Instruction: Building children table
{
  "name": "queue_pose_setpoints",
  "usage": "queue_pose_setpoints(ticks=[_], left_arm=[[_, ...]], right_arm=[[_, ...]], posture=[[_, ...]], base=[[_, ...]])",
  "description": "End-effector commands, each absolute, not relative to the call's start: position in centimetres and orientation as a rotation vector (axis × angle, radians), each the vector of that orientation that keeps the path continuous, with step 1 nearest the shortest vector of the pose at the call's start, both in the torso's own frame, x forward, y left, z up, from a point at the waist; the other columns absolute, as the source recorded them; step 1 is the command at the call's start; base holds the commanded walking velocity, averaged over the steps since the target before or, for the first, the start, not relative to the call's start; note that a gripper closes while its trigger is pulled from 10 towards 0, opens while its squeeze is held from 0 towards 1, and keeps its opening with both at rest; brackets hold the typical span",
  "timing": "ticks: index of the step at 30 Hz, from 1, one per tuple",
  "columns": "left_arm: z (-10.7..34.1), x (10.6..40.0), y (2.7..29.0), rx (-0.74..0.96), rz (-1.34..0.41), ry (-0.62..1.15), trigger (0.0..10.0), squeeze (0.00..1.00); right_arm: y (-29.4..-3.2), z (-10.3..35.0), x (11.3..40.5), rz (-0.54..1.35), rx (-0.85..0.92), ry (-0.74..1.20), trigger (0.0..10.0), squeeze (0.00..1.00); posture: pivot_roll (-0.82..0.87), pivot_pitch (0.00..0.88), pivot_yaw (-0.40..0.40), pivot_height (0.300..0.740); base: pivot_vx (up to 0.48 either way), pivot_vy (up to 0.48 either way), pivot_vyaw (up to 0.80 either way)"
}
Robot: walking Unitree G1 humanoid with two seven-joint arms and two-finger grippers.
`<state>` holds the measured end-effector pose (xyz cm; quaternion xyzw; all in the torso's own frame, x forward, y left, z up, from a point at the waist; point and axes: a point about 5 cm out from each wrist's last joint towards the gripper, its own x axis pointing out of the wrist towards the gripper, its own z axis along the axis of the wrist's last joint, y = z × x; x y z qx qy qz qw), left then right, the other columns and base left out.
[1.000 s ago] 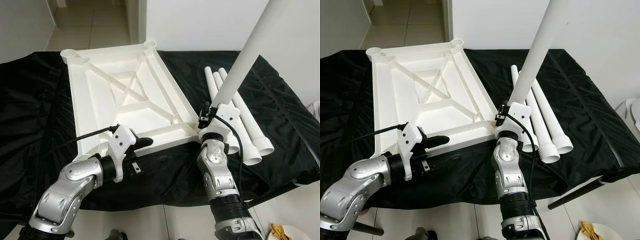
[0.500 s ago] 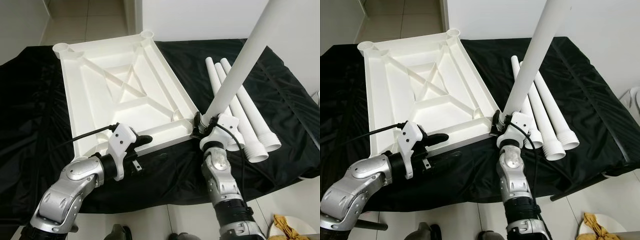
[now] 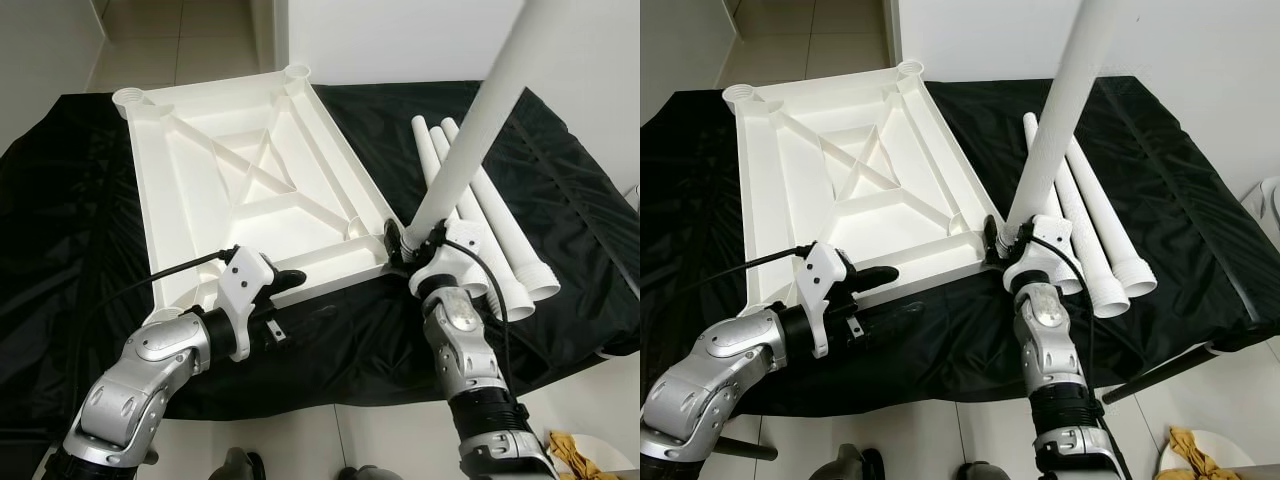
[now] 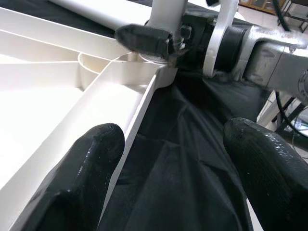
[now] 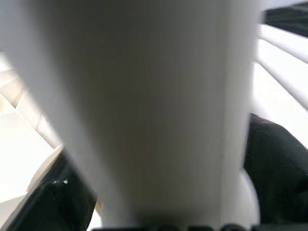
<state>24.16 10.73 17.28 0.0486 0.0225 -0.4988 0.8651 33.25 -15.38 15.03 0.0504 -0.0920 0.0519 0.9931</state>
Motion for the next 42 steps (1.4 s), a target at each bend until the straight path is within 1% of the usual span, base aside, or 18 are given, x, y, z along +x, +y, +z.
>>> queue_pose_setpoints(ticks=[1,8,9,13,17,29,33,42], left_arm=[[17.0,24.1,10.6,0.1,-1.053,0.063,10.0,0.0],[17.0,24.1,10.6,0.099,-1.056,0.061,10.0,0.0],[17.0,24.1,10.5,0.097,-1.058,0.063,10.0,0.0],[17.0,24.1,10.5,0.098,-1.059,0.064,10.0,0.0],[17.0,24.1,10.5,0.099,-1.064,0.064,10.0,0.0],[16.8,23.8,10.2,0.104,-1.095,0.08,10.0,0.0],[16.7,23.7,10.0,0.102,-1.103,0.098,10.0,0.0],[16.9,23.8,10.0,0.105,-1.111,0.096,10.0,0.0]], right_arm=[[-15.6,15.0,33.4,0.12,0.108,-0.173,10.0,0.0],[-15.5,15.5,33.5,0.216,0.083,-0.188,10.0,0.0],[-15.7,15.9,33.5,0.266,0.066,-0.193,10.0,0.0],[-15.8,16.1,33.6,0.295,0.056,-0.194,10.0,0.0],[-17.1,17.0,33.8,0.382,0.001,-0.202,10.0,0.0],[-18.3,17.5,33.7,0.472,-0.053,-0.181,10.0,0.0],[-19.4,17.4,33.8,0.547,-0.099,-0.133,10.0,0.0],[-20.1,17.3,34.0,0.627,-0.143,-0.096,10.0,0.0]], posture=[[-0.04,0.13,0.02,0.74],[-0.04,0.128,0.023,0.74],[-0.04,0.127,0.025,0.74],[-0.04,0.127,0.025,0.74],[-0.05,0.12,0.027,0.74],[-0.05,0.12,0.032,0.74],[-0.05,0.123,0.037,0.74],[-0.05,0.125,0.044,0.74]], base=[[0.0,0.0,0.0],[0.0,0.0,0.0],[0.0,0.0,0.0],[0.0,0.0,0.0],[0.0,0.0,0.0],[0.0,0.0,0.0],[0.0,0.0,0.0],[0.0,0.0,0.0]])
